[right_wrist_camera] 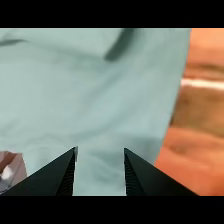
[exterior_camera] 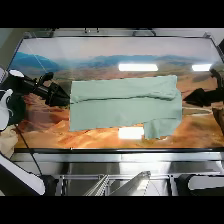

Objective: Fold the shirts.

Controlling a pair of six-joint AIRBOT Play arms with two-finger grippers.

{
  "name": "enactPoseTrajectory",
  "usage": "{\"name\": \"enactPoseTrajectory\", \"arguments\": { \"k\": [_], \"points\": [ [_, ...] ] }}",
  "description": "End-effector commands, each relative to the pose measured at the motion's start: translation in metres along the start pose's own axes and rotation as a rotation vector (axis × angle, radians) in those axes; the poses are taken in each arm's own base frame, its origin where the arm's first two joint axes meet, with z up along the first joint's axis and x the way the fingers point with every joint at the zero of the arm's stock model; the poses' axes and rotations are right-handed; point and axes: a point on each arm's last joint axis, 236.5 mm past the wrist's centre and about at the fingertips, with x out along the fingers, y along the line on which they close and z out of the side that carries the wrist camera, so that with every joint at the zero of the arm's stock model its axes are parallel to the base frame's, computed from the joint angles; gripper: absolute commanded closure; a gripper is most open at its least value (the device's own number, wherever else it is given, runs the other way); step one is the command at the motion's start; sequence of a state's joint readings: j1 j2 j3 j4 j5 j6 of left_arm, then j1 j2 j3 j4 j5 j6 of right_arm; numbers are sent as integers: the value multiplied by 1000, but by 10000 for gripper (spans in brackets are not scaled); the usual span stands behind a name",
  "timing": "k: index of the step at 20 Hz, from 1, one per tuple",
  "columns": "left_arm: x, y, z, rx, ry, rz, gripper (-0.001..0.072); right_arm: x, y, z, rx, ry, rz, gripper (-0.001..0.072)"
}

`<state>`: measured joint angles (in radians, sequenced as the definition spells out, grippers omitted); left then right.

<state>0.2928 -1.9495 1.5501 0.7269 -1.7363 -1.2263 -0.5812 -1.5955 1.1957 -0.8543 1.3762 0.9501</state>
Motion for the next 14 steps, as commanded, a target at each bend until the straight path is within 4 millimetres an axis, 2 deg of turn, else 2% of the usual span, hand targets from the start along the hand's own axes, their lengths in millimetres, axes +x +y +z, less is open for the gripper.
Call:
{"name": "enactPoseTrajectory", "arguments": {
  "k": [1,3,5,10,14],
  "points": [
    [8,23,-36,-58,-97,25,126,-7,-37,-62,186,-9,-50,368],
    [15,34,-52,-95,-123,20,126,5,-44,-87,290,-10,-10,367],
    [23,39,-67,-117,-115,5,127,24,-38,-105,323,13,29,368],
    [52,48,-78,-142,-89,24,126,66,0,-104,289,32,110,369],
    [72,45,-63,-104,-117,79,126,80,26,-91,257,14,154,375]
  ]
}}
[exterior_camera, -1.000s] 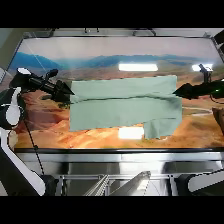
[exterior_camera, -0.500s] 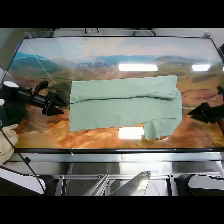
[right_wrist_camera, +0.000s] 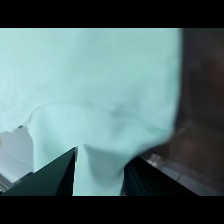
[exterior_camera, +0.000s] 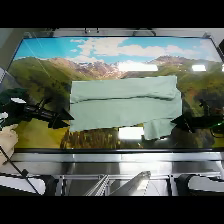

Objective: Fold the shirts.

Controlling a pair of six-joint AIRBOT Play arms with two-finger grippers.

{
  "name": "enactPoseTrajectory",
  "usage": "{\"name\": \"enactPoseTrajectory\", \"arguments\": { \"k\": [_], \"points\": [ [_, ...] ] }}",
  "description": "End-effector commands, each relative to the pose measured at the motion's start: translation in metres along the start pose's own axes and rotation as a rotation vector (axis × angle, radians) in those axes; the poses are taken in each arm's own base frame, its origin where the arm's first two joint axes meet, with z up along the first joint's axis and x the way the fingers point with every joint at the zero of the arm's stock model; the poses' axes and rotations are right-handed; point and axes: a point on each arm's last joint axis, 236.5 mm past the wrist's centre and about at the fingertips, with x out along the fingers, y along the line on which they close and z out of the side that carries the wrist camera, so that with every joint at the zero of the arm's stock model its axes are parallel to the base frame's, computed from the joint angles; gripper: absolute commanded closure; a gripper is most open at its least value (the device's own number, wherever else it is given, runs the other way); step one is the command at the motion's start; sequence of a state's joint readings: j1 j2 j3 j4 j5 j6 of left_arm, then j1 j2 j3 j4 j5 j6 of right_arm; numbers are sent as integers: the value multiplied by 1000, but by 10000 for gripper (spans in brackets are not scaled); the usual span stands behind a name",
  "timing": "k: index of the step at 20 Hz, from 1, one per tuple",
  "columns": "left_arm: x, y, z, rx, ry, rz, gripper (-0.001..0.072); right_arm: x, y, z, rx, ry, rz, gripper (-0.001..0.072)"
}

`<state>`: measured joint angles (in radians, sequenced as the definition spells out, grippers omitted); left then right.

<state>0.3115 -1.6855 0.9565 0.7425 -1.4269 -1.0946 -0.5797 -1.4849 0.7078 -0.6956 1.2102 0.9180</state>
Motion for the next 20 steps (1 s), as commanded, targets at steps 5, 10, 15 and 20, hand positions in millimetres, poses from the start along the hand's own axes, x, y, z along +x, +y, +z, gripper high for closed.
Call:
{"name": "enactPoseTrajectory", "arguments": {
  "k": [5,10,15,20],
  "points": [
    [28,-3,9,55,-24,75,127,13,36,0,-61,-4,91,693],
    [27,-13,-10,107,58,25,689,1,50,-11,-100,21,120,694],
    [-13,-2,-7,42,-9,-35,690,-49,15,-33,-21,30,-27,695],
    [-38,3,-12,18,-36,-78,690,-76,12,-35,-15,-31,-66,694]
  ]
}}
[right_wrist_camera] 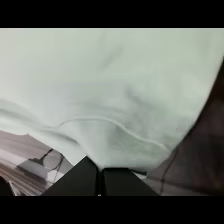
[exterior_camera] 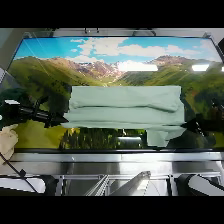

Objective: Fold the shirts.

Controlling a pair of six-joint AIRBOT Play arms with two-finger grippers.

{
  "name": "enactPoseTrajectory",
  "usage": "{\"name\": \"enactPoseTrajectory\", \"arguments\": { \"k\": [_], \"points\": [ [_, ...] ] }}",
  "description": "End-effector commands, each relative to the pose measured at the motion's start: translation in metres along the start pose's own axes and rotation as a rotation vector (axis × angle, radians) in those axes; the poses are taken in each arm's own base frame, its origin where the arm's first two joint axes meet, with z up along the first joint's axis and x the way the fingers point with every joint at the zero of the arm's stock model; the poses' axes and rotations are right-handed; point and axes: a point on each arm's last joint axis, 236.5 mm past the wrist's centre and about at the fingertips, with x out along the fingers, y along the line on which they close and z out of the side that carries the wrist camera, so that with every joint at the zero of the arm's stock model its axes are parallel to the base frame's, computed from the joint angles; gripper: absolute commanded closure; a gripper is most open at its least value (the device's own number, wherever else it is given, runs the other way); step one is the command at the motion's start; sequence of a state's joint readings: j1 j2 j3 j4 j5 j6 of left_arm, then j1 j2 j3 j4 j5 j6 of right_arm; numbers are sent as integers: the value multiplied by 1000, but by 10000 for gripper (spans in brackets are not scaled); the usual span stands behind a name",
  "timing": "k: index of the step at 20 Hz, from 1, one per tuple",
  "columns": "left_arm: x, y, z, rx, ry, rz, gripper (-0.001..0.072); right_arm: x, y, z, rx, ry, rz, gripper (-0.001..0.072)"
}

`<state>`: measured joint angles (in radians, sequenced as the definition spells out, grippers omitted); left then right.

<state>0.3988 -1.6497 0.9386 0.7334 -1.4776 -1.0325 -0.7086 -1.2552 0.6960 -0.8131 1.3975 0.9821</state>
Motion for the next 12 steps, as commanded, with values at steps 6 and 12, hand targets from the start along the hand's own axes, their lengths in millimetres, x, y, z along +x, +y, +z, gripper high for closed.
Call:
{"name": "enactPoseTrajectory", "arguments": {
  "k": [6,12],
  "points": [
    [-31,-55,13,114,-17,-142,690,-31,66,20,-44,-135,172,694],
    [-35,-104,76,259,-39,-68,689,-13,86,108,-72,-290,179,693]
  ]
}}
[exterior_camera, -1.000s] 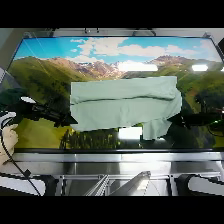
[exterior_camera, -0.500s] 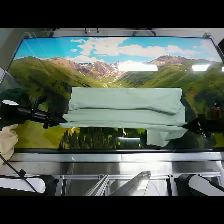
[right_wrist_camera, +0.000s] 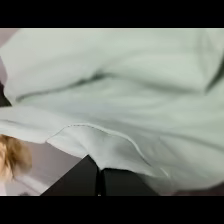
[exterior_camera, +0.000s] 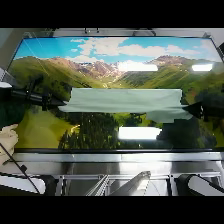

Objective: Fold the shirts.

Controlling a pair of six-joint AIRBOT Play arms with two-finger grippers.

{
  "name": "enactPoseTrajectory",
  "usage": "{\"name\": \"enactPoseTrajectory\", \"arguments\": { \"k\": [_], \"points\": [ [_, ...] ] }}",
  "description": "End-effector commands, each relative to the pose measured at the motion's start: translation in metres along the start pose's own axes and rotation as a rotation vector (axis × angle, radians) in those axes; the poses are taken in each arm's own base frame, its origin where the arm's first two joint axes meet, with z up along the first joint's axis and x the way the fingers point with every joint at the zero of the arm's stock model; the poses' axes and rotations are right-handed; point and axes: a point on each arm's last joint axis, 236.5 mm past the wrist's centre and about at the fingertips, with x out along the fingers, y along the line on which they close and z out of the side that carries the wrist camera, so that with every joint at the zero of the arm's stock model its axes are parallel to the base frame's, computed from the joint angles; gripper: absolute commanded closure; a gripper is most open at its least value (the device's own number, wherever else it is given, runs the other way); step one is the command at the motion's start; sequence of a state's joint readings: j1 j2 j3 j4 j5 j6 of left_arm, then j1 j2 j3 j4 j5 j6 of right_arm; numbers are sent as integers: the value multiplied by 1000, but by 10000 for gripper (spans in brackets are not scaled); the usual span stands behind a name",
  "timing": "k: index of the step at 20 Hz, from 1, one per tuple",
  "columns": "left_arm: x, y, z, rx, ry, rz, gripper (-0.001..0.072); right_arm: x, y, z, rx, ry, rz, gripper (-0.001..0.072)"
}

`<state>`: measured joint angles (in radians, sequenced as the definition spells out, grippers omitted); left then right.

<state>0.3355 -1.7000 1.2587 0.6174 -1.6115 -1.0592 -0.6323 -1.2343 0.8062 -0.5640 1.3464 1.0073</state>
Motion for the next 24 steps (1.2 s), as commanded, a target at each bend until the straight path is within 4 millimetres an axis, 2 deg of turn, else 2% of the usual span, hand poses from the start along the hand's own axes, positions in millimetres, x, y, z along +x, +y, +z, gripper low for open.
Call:
{"name": "enactPoseTrajectory", "arguments": {
  "k": [1,4,6,8,11,12,13,14,15,16,17,18,19,21,23,24],
  "points": [
    [7,-15,41,45,5,13,689,26,3,58,1,-97,16,693],
    [22,3,78,57,-12,32,692,59,-25,95,-6,-130,-42,693],
    [34,21,96,44,-12,37,693,81,-42,114,-29,-156,-63,692],
    [43,38,106,19,1,32,696,102,-53,119,-58,-140,-62,692],
    [50,50,109,1,42,16,697,119,-64,106,-97,-82,-64,685],
    [50,48,104,6,68,6,597,118,-62,102,-105,-60,-58,586],
    [47,43,101,8,88,-2,417,111,-60,97,-125,-32,-54,353],
    [39,35,99,21,102,-11,312,99,-58,94,-143,5,-55,305],
    [29,25,102,48,101,-7,129,85,-58,92,-148,41,-76,300],
    [17,15,109,77,72,8,-13,66,-65,95,-146,60,-128,199],
    [4,4,120,119,23,29,-13,50,-77,99,-122,51,-193,63],
    [-8,-4,131,150,-32,47,-13,39,-92,102,-90,38,-254,20],
    [-18,-10,140,168,-84,63,-13,33,-106,101,-61,39,-294,20],
    [-28,-17,152,164,-177,85,-13,37,-123,96,-18,59,-307,20],
    [-25,-21,150,151,-199,90,-10,53,-127,92,20,76,-266,20],
    [-23,-23,146,147,-187,87,43,64,-126,89,32,88,-235,20]
  ]
}}
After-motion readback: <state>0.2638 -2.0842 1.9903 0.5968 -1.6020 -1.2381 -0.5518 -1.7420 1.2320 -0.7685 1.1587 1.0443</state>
